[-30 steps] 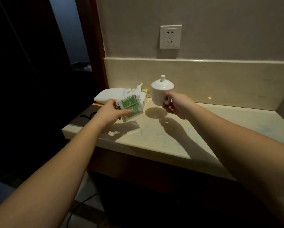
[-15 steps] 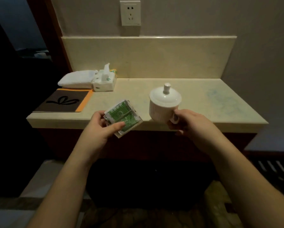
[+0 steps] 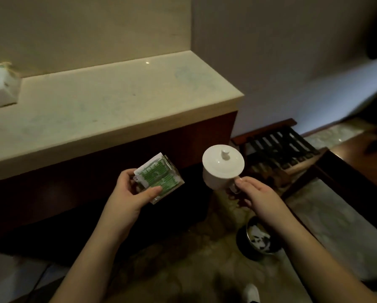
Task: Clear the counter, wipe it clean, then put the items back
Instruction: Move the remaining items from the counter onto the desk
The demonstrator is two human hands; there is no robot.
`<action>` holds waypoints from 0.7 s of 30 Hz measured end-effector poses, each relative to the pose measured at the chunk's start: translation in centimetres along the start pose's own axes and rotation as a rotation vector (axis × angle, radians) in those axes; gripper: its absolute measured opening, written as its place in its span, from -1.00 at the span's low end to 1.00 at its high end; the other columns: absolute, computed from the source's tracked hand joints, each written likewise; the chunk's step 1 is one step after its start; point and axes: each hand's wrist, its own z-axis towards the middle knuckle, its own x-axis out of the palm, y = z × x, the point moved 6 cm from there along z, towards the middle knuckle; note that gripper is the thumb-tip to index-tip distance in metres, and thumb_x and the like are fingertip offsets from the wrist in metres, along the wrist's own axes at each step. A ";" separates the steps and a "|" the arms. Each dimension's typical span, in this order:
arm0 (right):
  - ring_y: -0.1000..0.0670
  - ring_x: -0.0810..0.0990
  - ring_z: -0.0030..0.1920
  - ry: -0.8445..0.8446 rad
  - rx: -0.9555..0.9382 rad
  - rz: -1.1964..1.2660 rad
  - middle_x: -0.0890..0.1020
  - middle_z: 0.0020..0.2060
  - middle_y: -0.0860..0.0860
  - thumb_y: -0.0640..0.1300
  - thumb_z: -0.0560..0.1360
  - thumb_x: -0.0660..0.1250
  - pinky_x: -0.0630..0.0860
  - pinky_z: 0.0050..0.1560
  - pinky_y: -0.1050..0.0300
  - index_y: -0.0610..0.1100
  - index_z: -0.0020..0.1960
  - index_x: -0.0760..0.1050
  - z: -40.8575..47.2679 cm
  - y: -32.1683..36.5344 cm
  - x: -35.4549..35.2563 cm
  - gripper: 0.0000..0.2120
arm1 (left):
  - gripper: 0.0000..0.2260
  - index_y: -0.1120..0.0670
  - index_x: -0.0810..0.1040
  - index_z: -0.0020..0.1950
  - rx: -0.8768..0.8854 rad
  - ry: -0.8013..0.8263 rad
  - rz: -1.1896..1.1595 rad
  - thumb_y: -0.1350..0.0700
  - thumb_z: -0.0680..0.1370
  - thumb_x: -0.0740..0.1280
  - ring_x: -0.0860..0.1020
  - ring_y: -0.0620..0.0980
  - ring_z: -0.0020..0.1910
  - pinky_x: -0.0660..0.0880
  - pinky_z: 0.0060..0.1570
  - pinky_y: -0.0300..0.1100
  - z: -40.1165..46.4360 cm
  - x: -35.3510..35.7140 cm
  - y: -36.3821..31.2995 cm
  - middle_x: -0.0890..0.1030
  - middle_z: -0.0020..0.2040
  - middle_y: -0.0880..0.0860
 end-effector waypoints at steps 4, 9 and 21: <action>-0.08 0.63 -0.05 -0.108 0.055 0.049 0.65 -0.07 -0.11 -0.04 0.61 0.19 0.53 -0.10 0.10 -0.17 -0.01 0.58 -0.8 -2.8 -5.8 -0.75 | -0.58 0.00 0.41 0.20 -0.029 0.139 0.044 0.25 0.43 0.46 0.65 -0.03 -0.04 0.57 -0.10 -0.14 1.2 7.2 0.1 0.59 0.06 0.01; -0.05 0.62 -0.09 -0.212 0.063 0.104 0.61 -0.22 -0.03 -0.07 0.61 0.19 0.53 -0.16 0.14 -0.14 -0.17 0.51 -2.1 -6.1 -13.5 -0.75 | -0.56 -0.09 0.42 0.17 -0.008 0.262 0.167 0.20 0.41 0.50 0.63 -0.02 0.03 0.58 0.04 -0.04 2.1 16.8 0.4 0.59 0.08 -0.03; -0.06 0.62 -0.04 -0.366 0.131 0.106 0.65 -0.15 -0.03 0.00 0.60 0.19 0.55 0.02 -0.02 -0.05 -0.13 0.56 -5.3 -15.3 -34.5 -0.75 | -0.57 -0.09 0.43 0.12 0.038 0.535 0.372 0.22 0.40 0.52 0.66 -0.14 -0.12 0.57 -0.05 -0.12 1.0 42.9 2.3 0.64 -0.01 -0.03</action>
